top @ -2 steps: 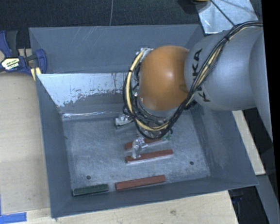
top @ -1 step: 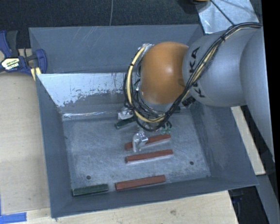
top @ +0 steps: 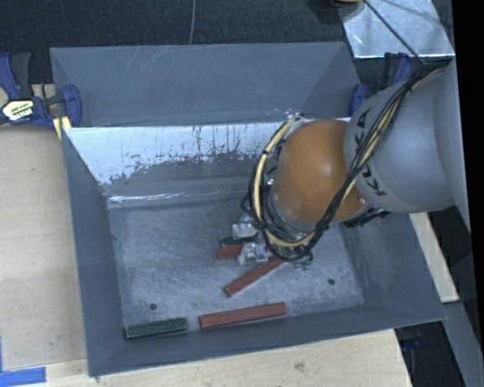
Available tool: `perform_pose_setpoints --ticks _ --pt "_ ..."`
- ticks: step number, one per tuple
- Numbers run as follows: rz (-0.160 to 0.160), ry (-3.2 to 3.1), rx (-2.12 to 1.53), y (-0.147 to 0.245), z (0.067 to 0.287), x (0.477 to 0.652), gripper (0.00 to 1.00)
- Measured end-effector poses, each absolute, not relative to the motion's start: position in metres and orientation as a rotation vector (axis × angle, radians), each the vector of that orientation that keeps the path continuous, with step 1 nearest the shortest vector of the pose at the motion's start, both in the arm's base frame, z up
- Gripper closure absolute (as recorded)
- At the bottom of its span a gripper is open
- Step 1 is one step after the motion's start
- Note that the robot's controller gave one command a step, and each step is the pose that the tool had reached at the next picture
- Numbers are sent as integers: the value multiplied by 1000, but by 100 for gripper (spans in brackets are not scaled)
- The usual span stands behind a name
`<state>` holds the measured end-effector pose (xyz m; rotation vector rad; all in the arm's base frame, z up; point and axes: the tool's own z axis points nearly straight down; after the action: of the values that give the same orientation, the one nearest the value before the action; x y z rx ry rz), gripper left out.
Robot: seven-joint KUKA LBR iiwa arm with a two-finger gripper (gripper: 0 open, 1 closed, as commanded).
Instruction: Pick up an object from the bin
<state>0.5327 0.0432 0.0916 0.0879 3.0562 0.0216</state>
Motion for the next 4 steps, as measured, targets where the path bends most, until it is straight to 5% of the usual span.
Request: perform_pose_setpoints --ticks 4 --pt "1 3137 67 51 115 531 100"
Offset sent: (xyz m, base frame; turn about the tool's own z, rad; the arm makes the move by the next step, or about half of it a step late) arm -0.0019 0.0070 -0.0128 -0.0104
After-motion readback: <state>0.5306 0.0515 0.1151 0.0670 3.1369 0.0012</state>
